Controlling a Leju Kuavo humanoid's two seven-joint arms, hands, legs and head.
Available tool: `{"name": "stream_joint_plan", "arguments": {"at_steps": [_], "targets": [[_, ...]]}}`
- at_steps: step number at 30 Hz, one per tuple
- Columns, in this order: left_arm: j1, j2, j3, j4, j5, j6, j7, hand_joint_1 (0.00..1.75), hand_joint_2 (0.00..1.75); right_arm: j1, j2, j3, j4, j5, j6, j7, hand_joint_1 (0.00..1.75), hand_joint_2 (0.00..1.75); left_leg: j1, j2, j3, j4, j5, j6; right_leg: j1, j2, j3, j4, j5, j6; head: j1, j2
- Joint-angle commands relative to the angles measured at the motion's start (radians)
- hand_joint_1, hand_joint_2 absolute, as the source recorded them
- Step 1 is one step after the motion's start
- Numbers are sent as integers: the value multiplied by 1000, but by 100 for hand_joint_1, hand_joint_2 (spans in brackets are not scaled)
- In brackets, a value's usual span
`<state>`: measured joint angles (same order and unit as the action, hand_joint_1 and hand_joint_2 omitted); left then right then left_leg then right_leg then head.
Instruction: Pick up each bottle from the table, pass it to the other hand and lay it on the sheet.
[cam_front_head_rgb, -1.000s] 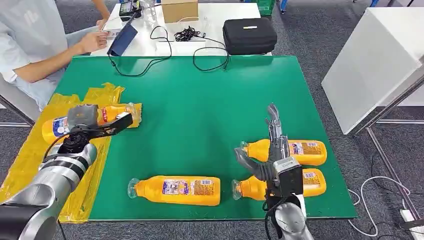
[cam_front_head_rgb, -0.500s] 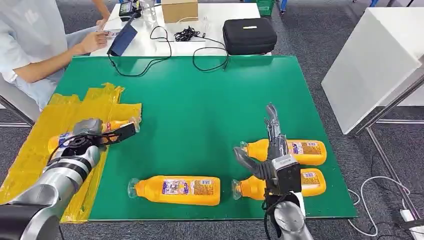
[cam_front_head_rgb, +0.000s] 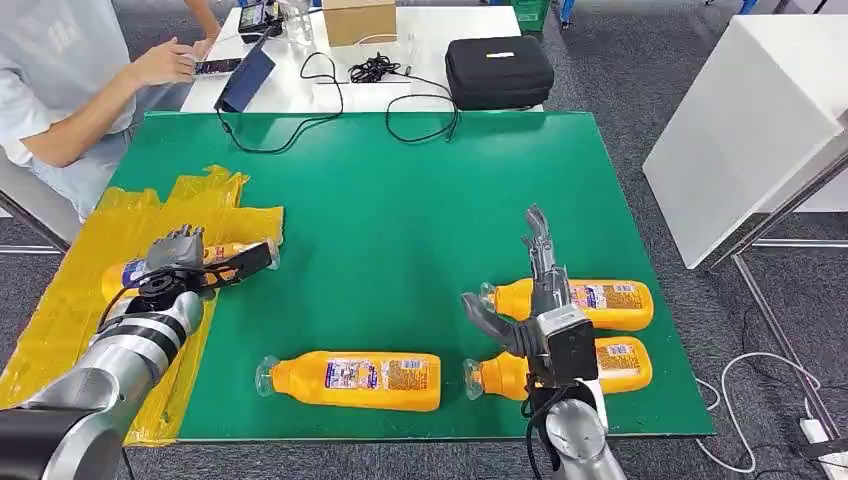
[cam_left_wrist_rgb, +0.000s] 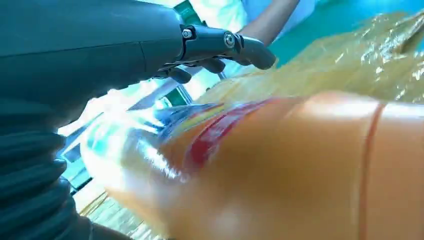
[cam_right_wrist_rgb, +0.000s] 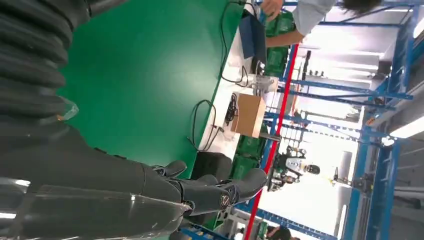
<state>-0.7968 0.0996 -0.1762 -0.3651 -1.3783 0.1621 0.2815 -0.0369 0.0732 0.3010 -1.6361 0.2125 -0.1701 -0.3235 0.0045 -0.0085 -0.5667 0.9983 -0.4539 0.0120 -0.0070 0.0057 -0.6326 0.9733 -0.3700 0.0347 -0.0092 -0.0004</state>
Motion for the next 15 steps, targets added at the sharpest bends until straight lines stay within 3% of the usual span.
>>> {"name": "stream_joint_plan", "arguments": {"at_steps": [1,10,15], "targets": [[-49,-16,32,47,4,1,-4,0,175,-40,2,13,67,-1,-2,4,0,175,1,1,4,0,-2,-1,1,0,4,0,-2,-1,0,0],[-45,-28,82,9,60,100,-81,0,175,-32,-1,11,68,0,-6,5,0,175,1,1,3,0,-2,0,1,0,4,0,-1,-1,0,0],[-39,-92,212,-172,370,63,-351,0,175,20,-12,-7,45,11,-23,4,0,175,1,-3,3,1,-2,0,2,-4,5,0,-2,-1,0,0]]}}
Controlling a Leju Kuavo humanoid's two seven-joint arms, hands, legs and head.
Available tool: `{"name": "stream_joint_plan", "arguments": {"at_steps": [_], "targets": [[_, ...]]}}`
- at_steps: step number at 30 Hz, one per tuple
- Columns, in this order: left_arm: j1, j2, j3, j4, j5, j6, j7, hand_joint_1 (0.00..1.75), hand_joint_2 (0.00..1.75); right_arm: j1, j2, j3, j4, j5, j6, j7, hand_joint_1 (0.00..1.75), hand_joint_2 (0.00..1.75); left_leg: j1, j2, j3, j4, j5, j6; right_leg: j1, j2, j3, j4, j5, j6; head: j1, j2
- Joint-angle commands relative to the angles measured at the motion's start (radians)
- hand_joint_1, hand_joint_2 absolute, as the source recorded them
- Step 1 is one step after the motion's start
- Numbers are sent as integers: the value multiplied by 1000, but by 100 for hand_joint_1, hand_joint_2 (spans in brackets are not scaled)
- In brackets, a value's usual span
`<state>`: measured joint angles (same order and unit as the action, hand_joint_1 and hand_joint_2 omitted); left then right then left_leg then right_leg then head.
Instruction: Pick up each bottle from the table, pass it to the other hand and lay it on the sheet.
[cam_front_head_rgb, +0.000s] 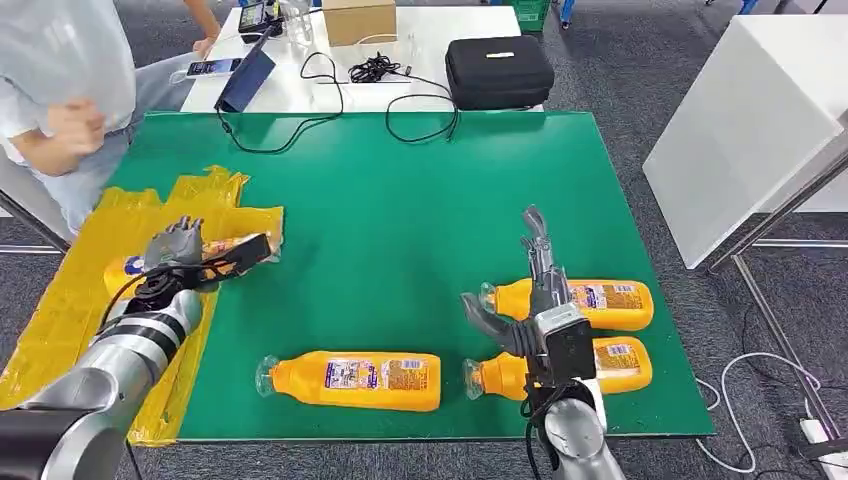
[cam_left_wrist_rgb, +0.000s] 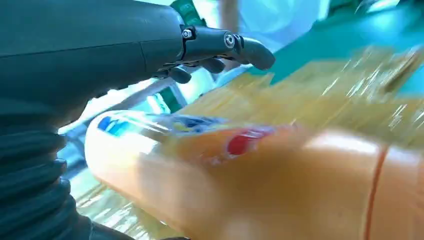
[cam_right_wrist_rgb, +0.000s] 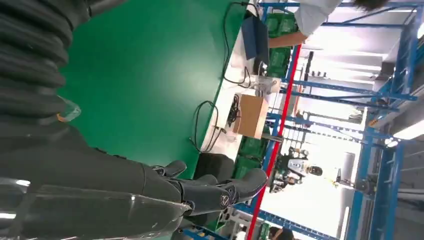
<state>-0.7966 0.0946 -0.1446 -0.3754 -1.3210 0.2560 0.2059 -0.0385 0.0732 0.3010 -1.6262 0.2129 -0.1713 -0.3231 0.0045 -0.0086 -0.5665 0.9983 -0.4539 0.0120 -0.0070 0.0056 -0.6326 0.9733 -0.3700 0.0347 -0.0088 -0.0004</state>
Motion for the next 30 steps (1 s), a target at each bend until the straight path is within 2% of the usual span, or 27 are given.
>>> {"name": "stream_joint_plan", "arguments": {"at_steps": [1,2,6,9,13,19,24,26,30], "targets": [[-17,-99,175,-250,398,-64,-317,0,175,38,-14,-13,27,16,-30,3,0,175,1,-4,1,1,-1,0,2,-5,3,0,-2,0,0,0],[11,-103,149,-355,485,-116,-325,0,175,50,-17,-16,24,18,-33,3,0,175,2,-5,3,2,-2,0,2,-6,5,0,-3,0,0,0],[105,-26,-46,-735,755,-225,-249,0,175,89,-25,-22,13,35,-46,-2,0,175,1,-2,2,1,-2,0,1,-3,3,0,-2,0,0,0],[176,13,-88,-906,983,-273,-275,0,175,70,-46,34,62,117,-30,29,0,175,1,2,4,1,-4,0,2,1,4,0,-3,-1,0,0],[228,25,-117,-986,1119,-290,-304,0,175,0,-54,143,143,252,-32,58,0,175,1,4,5,-1,-4,0,1,3,5,-1,-1,-1,0,0],[259,1,-136,-1027,1213,-302,-336,0,175,-109,-52,275,280,371,19,128,0,175,1,5,2,-1,-2,0,1,4,2,-2,1,-1,-1,0],[284,-55,-166,-1023,1313,-332,-370,0,175,-323,-2,494,574,573,76,217,0,175,1,8,7,-2,-3,0,1,7,6,-2,0,-1,0,0],[289,-69,-181,-1014,1332,-335,-382,0,175,-380,24,535,652,583,90,219,0,175,0,6,4,-2,-1,0,1,5,3,-1,1,-1,0,0],[301,-84,-190,-1021,1358,-331,-406,0,175,-465,41,606,747,599,128,245,0,175,1,4,6,-1,-2,0,1,2,6,-1,-1,-1,0,0]]}}
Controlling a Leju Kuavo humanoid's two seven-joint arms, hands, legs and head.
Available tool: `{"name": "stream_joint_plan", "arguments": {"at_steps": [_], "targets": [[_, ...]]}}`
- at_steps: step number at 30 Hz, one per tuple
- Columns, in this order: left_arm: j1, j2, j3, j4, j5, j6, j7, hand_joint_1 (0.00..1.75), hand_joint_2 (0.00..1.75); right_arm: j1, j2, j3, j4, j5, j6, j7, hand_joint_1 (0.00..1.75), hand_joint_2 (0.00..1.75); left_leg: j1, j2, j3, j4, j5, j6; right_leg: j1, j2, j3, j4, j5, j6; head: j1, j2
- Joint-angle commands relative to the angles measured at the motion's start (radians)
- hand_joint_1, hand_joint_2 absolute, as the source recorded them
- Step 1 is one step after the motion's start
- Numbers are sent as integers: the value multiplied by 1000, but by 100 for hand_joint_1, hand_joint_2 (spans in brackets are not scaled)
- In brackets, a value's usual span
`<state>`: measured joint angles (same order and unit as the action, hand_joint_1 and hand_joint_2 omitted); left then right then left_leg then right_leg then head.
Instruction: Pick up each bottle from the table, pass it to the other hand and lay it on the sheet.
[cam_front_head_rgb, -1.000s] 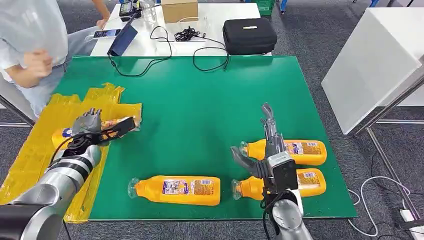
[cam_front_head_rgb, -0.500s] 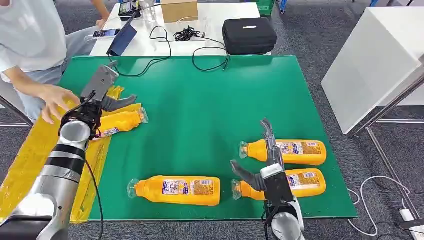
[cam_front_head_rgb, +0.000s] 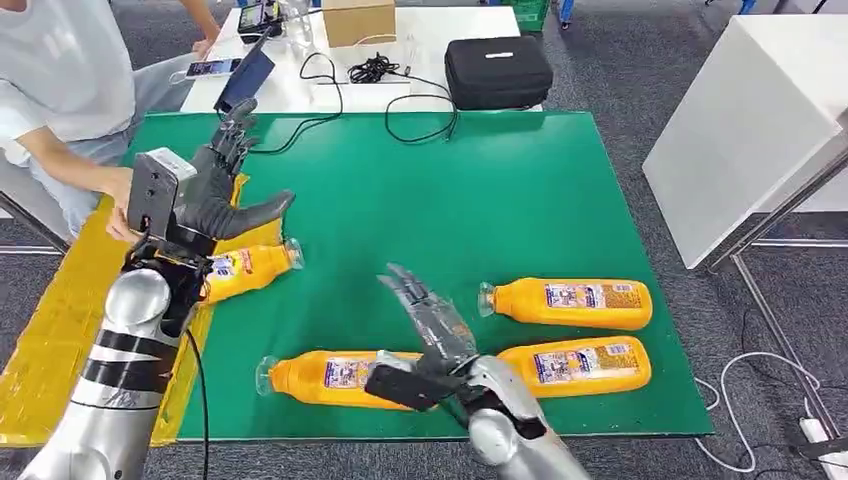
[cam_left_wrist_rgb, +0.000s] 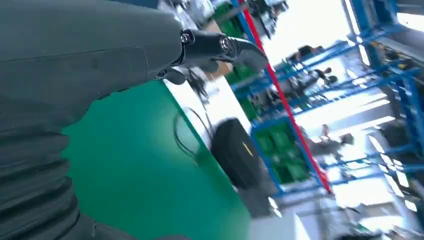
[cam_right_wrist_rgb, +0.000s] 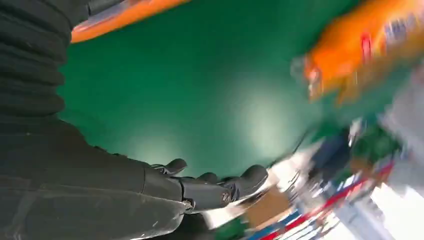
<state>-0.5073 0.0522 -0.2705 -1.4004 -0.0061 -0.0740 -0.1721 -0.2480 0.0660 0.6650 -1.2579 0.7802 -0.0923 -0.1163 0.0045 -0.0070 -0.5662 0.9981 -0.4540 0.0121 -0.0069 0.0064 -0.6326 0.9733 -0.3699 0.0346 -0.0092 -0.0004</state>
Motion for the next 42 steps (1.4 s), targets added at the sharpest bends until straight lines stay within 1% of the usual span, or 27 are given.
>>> {"name": "stream_joint_plan", "arguments": {"at_steps": [1,2,3,4,5,8,9,10,13,15,18,20,21,23,25,27,29,30,33,34,35,36,37,39,40,41,42], "targets": [[14,-43,-67,0,47,-2,-32,0,175,-266,53,247,392,30,56,39,0,175,1,1,5,-1,-2,0,1,1,5,-1,-1,0,0,0],[17,-47,-75,-8,50,-3,-38,0,175,-294,71,263,439,29,87,46,0,175,0,2,3,0,-1,0,0,2,3,-1,0,0,0,0],[17,-47,-80,-13,49,-4,-38,0,175,-304,79,271,464,30,96,48,0,175,0,3,6,0,-3,0,0,3,5,0,-1,0,0,0],[17,-47,-80,-13,49,-4,-38,0,175,-304,79,271,464,30,96,48,0,175,0,1,2,0,-1,0,0,1,2,0,0,0,0,0],[17,-47,-80,-13,49,-4,-38,0,175,-304,79,271,464,30,96,48,0,175,1,2,5,0,-2,0,0,1,5,0,-1,0,0,0],[16,-49,-81,-14,49,-4,-38,0,175,-302,83,272,466,30,95,47,0,175,0,-1,4,0,-1,0,0,-1,4,0,-1,-1,0,0],[16,-49,-81,-14,49,-4,-38,0,175,-302,83,272,466,30,95,47,0,175,1,0,6,0,-3,0,1,0,6,0,-2,-1,0,0],[16,-49,-81,-14,49,-4,-38,0,175,-302,83,272,466,30,95,47,0,175,0,-1,3,-1,-1,0,0,-1,3,-1,-1,0,0,0],[16,-49,-81,-14,49,-4,-38,0,175,-302,83,272,466,30,95,47,0,175,0,-1,4,-1,-1,0,0,-1,5,0,-1,-1,0,0],[16,-49,-81,-14,49,-4,-38,0,175,-302,83,272,466,30,95,47,0,175,0,-2,2,-1,0,0,0,-1,2,-1,-1,0,0,0],[14,-47,-94,-16,48,-4,-43,0,175,-325,100,310,533,19,130,42,0,175,0,-1,5,0,-2,0,1,-1,5,0,-2,-1,0,0],[15,-48,-99,-16,42,7,-51,0,175,-334,109,340,566,13,143,37,0,175,0,-1,3,-1,-1,0,0,-1,3,-1,-1,0,0,0],[18,-47,-101,-16,37,15,-54,0,175,-338,110,361,578,16,152,35,0,175,0,-1,6,-1,-2,0,1,-1,6,-1,-2,-1,0,0],[24,-41,-98,-13,36,22,-58,0,175,-343,101,407,573,14,191,27,0,175,0,0,6,-1,-2,0,1,-1,6,-1,-2,-1,0,0],[34,-35,-88,-14,30,34,-62,0,175,-339,89,430,552,9,193,27,0,175,0,-1,7,-1,-2,0,1,-1,7,-1,-2,-1,0,0],[53,-28,-69,-21,23,45,-69,0,175,-323,61,453,484,-7,181,38,0,175,0,-1,7,-2,-1,0,1,-1,7,-2,-1,-1,0,0],[68,-23,-55,-26,19,51,-75,0,175,-289,40,429,409,-49,154,42,0,175,0,-2,7,-1,-1,0,1,-2,7,-2,-2,0,0,0],[81,-19,-44,-32,16,54,-77,0,175,-265,19,425,347,-60,136,51,0,175,0,-1,4,-1,-1,0,0,-1,4,-1,-1,0,0,0],[101,-13,-27,-34,12,62,-83,0,175,-213,-28,402,215,-93,107,57,0,175,0,0,7,-2,-2,0,0,-1,7,-1,-2,0,0,0],[105,-15,-20,-34,11,63,-84,0,175,-194,-38,386,174,-103,90,54,0,175,0,-1,6,-1,-2,0,0,-1,6,-1,-2,0,0,0],[110,-13,-17,-36,9,65,-86,0,175,-183,-45,380,144,-107,85,52,0,175,0,-2,4,-1,-1,0,0,-2,4,-1,-1,0,0,0],[110,-13,-17,-36,9,65,-86,0,175,-183,-45,380,144,-107,85,52,0,175,0,-2,7,-1,-3,0,0,-3,7,-1,-3,-1,0,0],[110,-13,-17,-36,9,65,-86,0,175,-183,-45,380,144,-107,85,52,0,175,0,-2,3,-1,-1,0,0,-2,3,-1,-1,0,0,0],[116,-18,-10,-39,1,73,-87,0,175,-129,-46,325,61,-118,4,18,0,175,0,-1,4,0,-2,0,0,-1,4,0,-2,-1,0,0],[122,-18,-7,-43,-4,79,-86,0,175,-99,-48,304,10,-119,-19,5,0,175,0,-1,5,0,-3,0,0,-1,5,0,-3,-1,0,0],[126,-17,-5,-46,-13,89,-85,0,175,-74,-53,290,-40,-118,-33,0,0,175,0,-2,2,-1,-1,0,0,-2,2,0,-1,0,0,0],[132,-17,-3,-48,-13,88,-85,0,175,-49,-58,278,-92,-113,-56,-10,0,175,0,-2,5,0,-3,0,1,-3,5,0,-3,-1,0,0]]}}
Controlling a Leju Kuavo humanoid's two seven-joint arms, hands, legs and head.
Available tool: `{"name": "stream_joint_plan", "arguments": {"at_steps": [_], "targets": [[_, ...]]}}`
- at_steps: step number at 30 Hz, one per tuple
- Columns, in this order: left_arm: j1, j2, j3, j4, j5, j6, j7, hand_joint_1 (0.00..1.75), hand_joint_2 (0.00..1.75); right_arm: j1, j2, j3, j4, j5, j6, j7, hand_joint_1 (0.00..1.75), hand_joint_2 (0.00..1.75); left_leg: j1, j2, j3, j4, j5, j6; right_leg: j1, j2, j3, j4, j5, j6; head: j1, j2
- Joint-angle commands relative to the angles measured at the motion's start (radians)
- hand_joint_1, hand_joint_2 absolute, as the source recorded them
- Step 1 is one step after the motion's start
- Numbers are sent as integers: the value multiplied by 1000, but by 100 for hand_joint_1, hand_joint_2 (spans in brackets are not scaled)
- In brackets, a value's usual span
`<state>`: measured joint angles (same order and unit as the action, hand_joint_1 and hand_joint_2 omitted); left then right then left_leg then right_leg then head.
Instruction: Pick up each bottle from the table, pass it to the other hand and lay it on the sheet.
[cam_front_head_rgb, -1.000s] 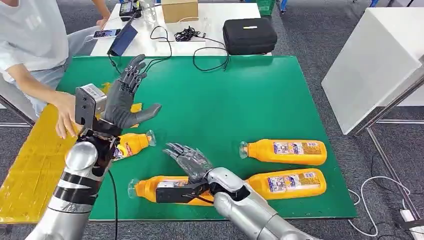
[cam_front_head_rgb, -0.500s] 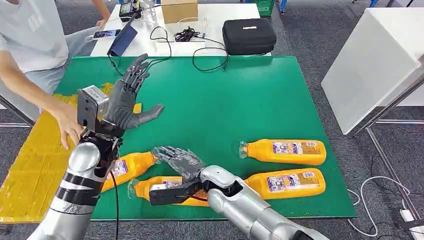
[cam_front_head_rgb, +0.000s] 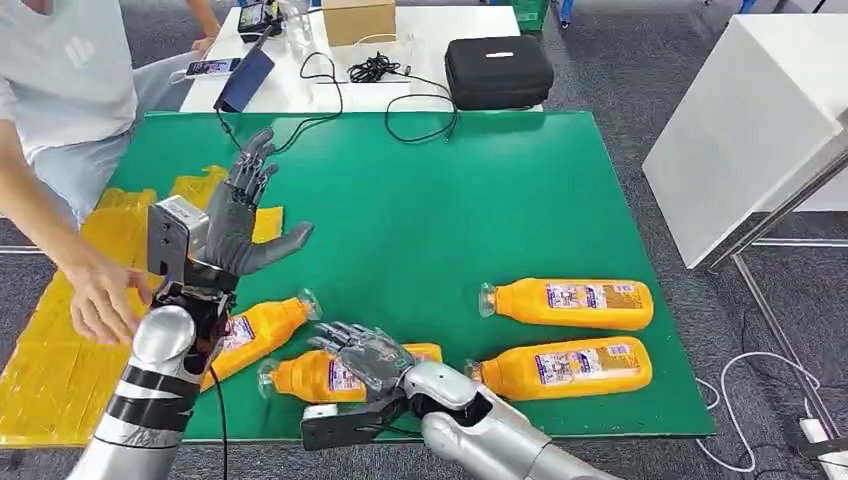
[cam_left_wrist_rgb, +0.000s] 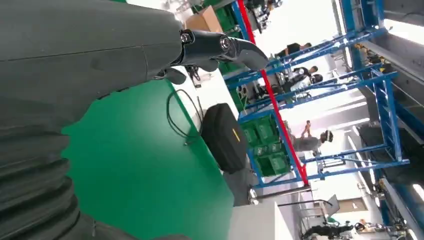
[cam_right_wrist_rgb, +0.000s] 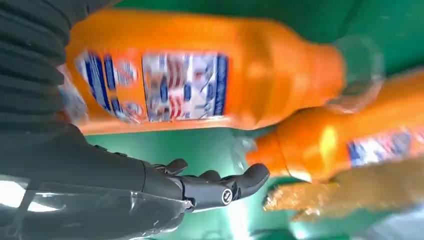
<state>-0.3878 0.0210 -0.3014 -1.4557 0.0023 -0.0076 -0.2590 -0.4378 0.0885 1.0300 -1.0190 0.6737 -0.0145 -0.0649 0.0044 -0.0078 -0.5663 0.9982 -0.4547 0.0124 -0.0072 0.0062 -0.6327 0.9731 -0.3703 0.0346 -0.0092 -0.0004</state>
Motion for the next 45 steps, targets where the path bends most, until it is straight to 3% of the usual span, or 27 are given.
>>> {"name": "stream_joint_plan", "arguments": {"at_steps": [1,12,21,27,36,42,43,44,45], "targets": [[18,17,30,5,-22,23,2,0,175,155,-86,-94,-363,-7,-136,-61,0,175,0,-2,2,0,-1,0,0,-2,3,0,-2,-1,0,0],[75,21,72,-34,-29,35,6,0,175,185,-121,-119,-361,76,-122,10,0,175,0,1,5,-1,-2,0,1,0,5,-1,-2,-1,0,0],[129,20,96,-76,-45,32,21,0,175,243,-147,-179,-324,226,-145,133,0,175,0,0,5,-1,-2,0,0,-1,5,-1,-2,-1,0,0],[137,11,89,-91,-52,23,38,0,175,241,-118,-244,-155,301,-143,215,0,175,1,0,6,-2,-2,0,1,-1,7,-2,-2,-1,0,0],[120,3,75,-81,-54,14,47,0,175,212,-82,-282,-52,323,-129,235,0,175,0,0,3,-1,-1,0,0,-1,3,-1,-1,-1,0,0],[71,-15,30,-42,-50,-1,57,0,175,115,-20,-304,218,318,-84,232,0,175,1,-1,4,-1,-1,0,1,-2,5,-1,-1,-1,0,0],[62,-17,19,-37,-48,-2,58,0,175,92,-6,-297,275,339,-109,232,5,175,1,-1,5,-1,-1,0,1,-2,6,-2,-1,-1,0,0],[61,-18,17,-36,-48,-2,59,0,175,86,-3,-292,286,349,-115,236,28,175,1,-1,5,-1,-1,0,1,-2,5,-2,0,-1,0,0],[61,-18,17,-36,-48,-2,59,0,175,86,-3,-292,286,349,-115,236,28,175,0,0,5,-1,0,0,1,-2,4,-2,0,0,0,0]]}}
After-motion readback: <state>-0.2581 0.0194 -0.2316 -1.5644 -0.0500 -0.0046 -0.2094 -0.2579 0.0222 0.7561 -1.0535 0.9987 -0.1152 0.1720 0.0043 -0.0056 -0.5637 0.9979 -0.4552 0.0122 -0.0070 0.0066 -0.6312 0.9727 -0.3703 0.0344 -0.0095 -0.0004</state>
